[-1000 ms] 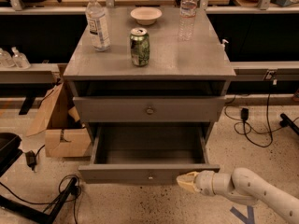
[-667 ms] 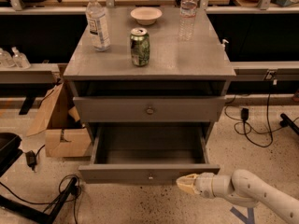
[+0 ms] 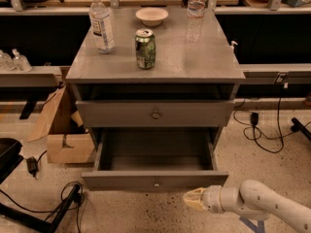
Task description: Close middle drawer
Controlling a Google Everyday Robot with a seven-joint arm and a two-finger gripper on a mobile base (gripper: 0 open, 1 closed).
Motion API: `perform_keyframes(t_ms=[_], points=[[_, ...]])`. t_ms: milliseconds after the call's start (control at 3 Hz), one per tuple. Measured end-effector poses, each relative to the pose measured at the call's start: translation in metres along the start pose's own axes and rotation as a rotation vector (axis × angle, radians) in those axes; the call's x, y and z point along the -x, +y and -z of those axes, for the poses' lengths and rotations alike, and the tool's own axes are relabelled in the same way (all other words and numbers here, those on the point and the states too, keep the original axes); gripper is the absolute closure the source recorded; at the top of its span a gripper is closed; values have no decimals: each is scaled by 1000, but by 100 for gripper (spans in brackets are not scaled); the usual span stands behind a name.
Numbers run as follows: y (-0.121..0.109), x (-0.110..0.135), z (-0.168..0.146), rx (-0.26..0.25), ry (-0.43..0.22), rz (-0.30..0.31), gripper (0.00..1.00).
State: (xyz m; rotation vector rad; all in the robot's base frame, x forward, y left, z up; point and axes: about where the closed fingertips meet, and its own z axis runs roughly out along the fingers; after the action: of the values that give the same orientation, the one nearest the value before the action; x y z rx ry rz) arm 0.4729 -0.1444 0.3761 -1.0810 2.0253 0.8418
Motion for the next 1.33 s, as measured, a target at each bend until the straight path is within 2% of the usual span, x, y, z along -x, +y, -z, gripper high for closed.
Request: perform_keyframes(t_ms=[333,667,1000,1333], points=[[-22,9,-9,53,8,56,100],[-43,21,-15,87,-1,83,100],[-43,21,-15,87,-1,83,100],[-63,28,-18,87,-16,85,100]])
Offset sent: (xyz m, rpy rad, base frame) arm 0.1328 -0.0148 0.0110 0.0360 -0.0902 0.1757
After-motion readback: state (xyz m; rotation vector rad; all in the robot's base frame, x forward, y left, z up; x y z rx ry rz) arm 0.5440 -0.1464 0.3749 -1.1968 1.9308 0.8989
